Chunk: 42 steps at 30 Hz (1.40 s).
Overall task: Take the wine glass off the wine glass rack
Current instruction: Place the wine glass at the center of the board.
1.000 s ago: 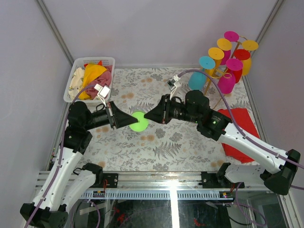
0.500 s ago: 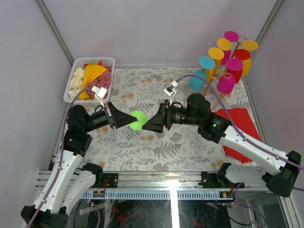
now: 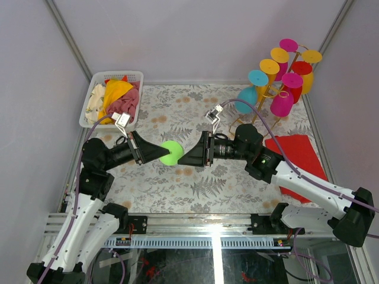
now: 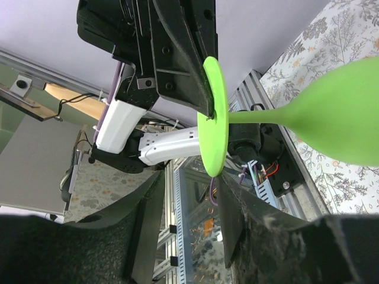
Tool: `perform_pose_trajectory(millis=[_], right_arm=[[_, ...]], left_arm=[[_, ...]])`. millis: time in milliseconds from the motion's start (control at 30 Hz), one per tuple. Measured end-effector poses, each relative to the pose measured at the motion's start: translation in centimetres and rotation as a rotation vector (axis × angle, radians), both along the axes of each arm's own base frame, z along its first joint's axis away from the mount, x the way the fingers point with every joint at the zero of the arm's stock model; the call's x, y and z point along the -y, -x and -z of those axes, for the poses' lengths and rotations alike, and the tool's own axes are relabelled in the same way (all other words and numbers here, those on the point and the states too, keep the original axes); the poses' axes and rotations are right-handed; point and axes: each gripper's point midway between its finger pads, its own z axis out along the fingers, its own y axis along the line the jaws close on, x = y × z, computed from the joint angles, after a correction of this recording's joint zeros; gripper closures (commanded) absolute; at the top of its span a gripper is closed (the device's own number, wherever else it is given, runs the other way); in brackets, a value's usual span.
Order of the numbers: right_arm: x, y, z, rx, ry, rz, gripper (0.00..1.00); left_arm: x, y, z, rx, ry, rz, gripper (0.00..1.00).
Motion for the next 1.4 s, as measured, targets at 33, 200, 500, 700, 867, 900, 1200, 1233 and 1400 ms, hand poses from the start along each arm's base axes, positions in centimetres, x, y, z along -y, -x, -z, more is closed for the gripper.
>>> perform_pose_trajectory(millis=[33,200,500,700,867,900,1200,1233,1400], right_arm=[[0.0,0.0,-0.2,0.001,-0.006,0.005,0.54],[-0.2,-0.3,-0.3,-0.013,-0.008,0.015,0.56],[-1.6,-1.7,0.8,-0.011,0.029,0.025,0.85],[-2.4,-2.3,1.5,-0.001,0.043,0.008,1.00],[-2.6,-2.1,1.8,0.071,0.046,-0.026,1.00],[-2.5,-2.1,1.8,0.100,0.049,-0.031,1.00],[1.4,-0.6,3.9,0.469,0.144,-0.063,1.00],[2.2,-0.3,4.3,0.532,0.161,-0.072,1.00],[5.9,1.3,7.2,0.914,0.244,-0.193,1.00]], left_arm=[[0.0,0.0,0.0,-0.003,0.001,0.000,1.00],[0.0,0.0,0.0,-0.004,0.003,0.000,1.00],[0.3,-1.0,0.1,-0.016,0.007,0.000,1.00],[0.1,-1.3,0.0,0.000,0.005,-0.019,0.84],[-0.3,-1.6,0.2,0.024,-0.033,-0.064,0.21],[-0.4,-1.8,0.0,0.020,-0.044,-0.079,0.16],[-2.3,-4.3,-3.3,0.052,-0.109,-0.290,0.00],[-2.5,-4.5,-3.7,0.054,-0.109,-0.312,0.00],[-2.8,-6.5,-3.9,0.027,-0.123,-0.371,0.00]])
